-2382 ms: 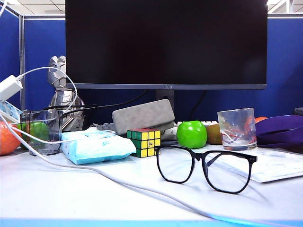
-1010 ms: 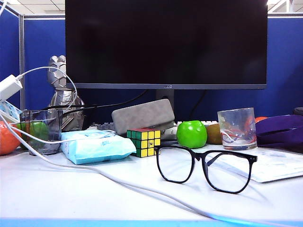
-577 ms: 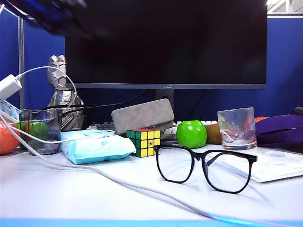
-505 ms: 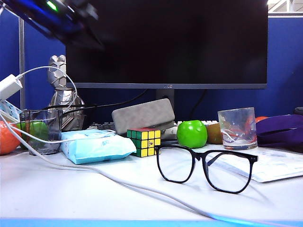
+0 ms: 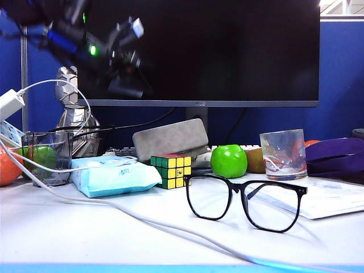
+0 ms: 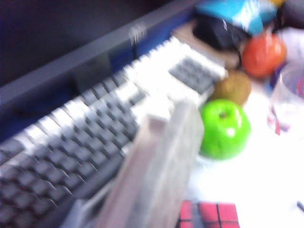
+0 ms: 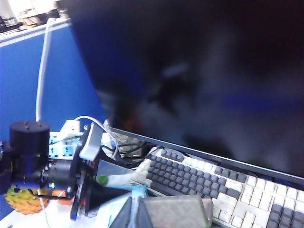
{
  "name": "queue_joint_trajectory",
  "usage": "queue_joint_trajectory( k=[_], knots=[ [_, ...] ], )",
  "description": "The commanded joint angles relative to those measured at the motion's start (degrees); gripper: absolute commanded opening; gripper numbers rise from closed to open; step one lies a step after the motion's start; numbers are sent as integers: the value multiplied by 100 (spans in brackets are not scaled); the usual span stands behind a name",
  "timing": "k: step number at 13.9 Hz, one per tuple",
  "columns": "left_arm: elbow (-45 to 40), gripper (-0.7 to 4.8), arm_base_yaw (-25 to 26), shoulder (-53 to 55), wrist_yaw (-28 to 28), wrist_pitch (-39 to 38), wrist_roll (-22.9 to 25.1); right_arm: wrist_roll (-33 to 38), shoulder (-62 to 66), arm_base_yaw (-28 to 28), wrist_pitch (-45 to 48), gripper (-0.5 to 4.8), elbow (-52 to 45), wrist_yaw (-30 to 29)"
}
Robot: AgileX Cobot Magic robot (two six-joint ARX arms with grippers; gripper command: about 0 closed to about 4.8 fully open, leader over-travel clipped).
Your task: Pick up the glasses, fold the temples of the glasses, place the glasses into the glasses case, and finally close the glasses case.
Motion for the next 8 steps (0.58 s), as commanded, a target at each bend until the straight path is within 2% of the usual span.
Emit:
queue_joint_trajectory(
  k=[1,6,8],
  knots=[
    [42,317,-13,280,350,74,343,-20,0,9,28,-5,22,-15],
    [72,310,-13,920,234,557,341,-17,-2,9,-264,-5,22,-17],
    [74,309,-13,1239,109,715,184,-17,-2,9,-413,-5,22,-22]
  ],
)
